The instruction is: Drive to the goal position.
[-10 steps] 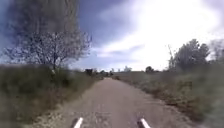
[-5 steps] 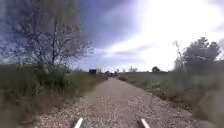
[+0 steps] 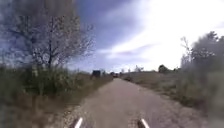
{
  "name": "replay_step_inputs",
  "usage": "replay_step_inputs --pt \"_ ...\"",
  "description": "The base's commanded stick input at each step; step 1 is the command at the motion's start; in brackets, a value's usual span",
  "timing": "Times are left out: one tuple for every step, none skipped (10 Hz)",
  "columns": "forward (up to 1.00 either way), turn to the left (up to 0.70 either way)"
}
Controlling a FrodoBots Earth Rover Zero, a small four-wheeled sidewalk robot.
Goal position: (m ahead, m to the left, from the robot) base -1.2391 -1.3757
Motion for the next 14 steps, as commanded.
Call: replay_step_inputs --pt "1.00 0.00" --pt "1.00 -0.04" --pt "1.00 -0.21" --pt "1.00 -0.37" --pt "1.00 -0.40" --pt "1.00 -0.40" --pt "1.00 -0.40" --pt "1.00 -0.40" --pt "1.00 -0.33" --pt "1.00 0.00" --pt "1.00 0.00" --pt "1.00 -0.03" --pt "1.00 -0.22" --pt "1.00 -0.40"
